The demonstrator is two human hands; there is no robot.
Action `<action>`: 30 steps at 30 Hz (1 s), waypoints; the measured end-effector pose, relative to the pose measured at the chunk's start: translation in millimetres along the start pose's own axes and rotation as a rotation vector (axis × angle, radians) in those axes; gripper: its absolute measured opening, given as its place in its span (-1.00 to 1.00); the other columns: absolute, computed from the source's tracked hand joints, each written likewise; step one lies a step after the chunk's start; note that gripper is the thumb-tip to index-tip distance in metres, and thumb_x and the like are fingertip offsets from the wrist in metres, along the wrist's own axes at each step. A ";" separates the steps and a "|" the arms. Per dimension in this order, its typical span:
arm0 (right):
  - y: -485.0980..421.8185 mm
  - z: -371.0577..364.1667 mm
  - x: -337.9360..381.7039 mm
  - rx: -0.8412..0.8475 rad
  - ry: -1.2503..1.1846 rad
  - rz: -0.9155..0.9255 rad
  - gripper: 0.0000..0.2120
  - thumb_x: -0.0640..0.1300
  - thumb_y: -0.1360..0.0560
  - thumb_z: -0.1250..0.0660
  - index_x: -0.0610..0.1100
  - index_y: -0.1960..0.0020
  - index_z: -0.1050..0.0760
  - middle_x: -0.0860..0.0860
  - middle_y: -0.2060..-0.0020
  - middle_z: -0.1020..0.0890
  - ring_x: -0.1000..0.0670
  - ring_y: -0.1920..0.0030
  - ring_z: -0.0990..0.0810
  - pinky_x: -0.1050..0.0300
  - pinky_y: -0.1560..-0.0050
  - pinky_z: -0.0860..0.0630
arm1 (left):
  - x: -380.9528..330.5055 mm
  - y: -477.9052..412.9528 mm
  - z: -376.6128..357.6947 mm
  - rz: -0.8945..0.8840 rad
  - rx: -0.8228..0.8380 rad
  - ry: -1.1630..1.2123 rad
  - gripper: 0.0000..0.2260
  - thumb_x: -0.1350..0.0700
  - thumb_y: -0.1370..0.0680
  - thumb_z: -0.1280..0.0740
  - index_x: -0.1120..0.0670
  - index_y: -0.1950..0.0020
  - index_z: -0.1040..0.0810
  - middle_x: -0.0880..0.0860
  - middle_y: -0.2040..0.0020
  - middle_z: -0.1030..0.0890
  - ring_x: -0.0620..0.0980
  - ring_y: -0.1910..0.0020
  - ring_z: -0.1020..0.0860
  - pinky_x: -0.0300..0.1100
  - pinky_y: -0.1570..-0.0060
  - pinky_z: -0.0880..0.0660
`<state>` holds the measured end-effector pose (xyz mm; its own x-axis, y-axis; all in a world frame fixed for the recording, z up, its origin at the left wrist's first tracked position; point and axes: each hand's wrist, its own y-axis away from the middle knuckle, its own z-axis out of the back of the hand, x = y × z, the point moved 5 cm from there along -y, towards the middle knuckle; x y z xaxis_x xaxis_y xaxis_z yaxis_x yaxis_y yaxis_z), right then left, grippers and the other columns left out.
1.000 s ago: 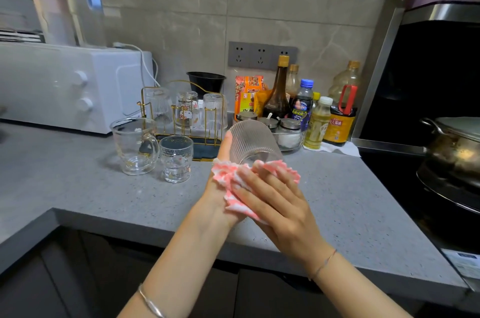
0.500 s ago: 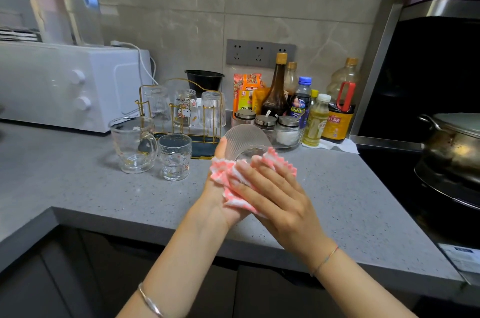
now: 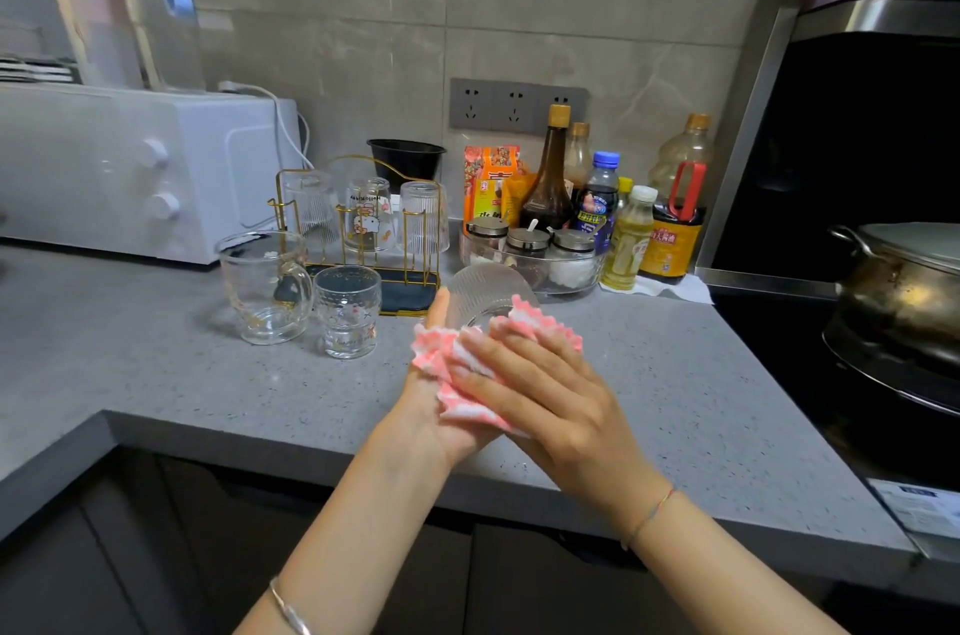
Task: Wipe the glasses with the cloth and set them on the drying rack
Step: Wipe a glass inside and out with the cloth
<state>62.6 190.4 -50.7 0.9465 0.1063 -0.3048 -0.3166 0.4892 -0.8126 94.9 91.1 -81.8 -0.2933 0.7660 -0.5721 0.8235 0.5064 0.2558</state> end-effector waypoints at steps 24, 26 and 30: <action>-23.3 34.3 -37.0 0.335 -0.781 -0.997 -0.67 0.14 -0.55 -0.13 0.09 -0.03 -0.66 0.19 0.11 -0.71 0.24 0.05 -0.64 0.41 0.05 -0.47 | 17.2 33.4 25.0 -0.330 0.190 -0.609 -0.19 -0.54 -0.19 -0.32 -0.27 -0.39 -0.40 -0.20 -0.37 -0.48 -0.14 -0.41 -0.37 0.13 -0.46 -0.18; -22.6 34.0 -36.5 0.363 -0.873 -1.014 -0.60 0.11 -0.59 -0.02 0.08 -0.06 -0.63 0.19 0.06 -0.70 0.37 0.05 -0.59 0.58 0.14 -0.39 | 15.8 34.4 26.0 -0.308 0.188 -0.623 -0.22 -0.55 -0.20 -0.30 -0.27 -0.36 -0.44 -0.18 -0.35 -0.50 -0.11 -0.40 -0.38 0.14 -0.46 -0.18; -23.7 31.8 -35.8 0.365 -0.799 -0.930 -0.77 -0.07 -0.57 -0.21 -0.05 -0.09 -0.61 0.11 0.13 -0.67 0.33 0.23 -0.57 0.50 0.22 -0.42 | 14.2 35.2 24.3 -0.281 0.192 -0.634 -0.33 -0.49 -0.24 -0.31 -0.23 -0.28 -0.53 -0.13 -0.27 -0.58 -0.06 -0.35 -0.45 0.15 -0.43 -0.24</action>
<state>38.2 202.6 -4.7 0.6163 0.0238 0.7871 0.3971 0.8538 -0.3368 131.5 110.1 -99.8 -0.2163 0.2102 -0.9534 0.8463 0.5273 -0.0758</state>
